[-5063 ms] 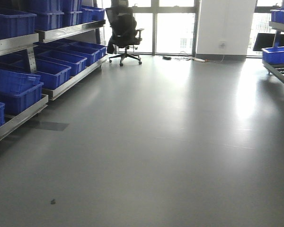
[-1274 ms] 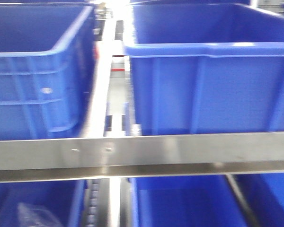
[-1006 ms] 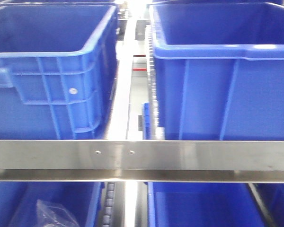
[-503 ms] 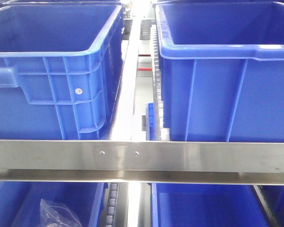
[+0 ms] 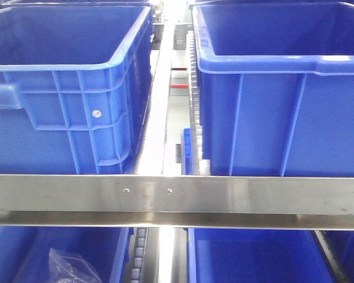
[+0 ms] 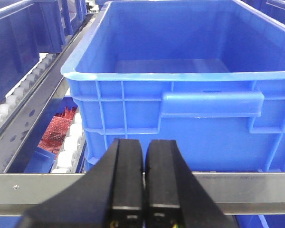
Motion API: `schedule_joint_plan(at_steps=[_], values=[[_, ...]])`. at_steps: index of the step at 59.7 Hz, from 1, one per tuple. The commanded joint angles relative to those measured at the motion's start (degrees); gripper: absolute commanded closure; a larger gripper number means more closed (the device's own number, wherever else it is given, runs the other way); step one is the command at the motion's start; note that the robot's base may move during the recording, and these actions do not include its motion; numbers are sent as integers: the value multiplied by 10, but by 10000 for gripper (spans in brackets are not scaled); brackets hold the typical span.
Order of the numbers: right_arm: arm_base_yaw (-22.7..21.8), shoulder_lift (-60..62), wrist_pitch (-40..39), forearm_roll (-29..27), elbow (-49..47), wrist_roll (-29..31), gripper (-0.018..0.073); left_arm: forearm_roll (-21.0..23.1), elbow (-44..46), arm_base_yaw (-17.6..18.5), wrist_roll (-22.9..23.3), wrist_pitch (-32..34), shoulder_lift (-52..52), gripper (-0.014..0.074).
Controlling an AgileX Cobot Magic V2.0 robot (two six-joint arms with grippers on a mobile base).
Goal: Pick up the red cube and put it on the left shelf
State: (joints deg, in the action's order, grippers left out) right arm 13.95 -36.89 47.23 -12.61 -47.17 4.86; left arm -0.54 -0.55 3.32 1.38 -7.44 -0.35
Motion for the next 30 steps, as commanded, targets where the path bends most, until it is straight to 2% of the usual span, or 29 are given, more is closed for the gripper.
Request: schedule_joint_plan(at_steps=[1, 30], values=[[0, 0, -41, -9, -14, 4, 505, 2, -13, 4, 0, 50, -9, 495], [0, 0, -41, -9, -14, 4, 505, 2, -13, 4, 0, 50, -9, 495]])
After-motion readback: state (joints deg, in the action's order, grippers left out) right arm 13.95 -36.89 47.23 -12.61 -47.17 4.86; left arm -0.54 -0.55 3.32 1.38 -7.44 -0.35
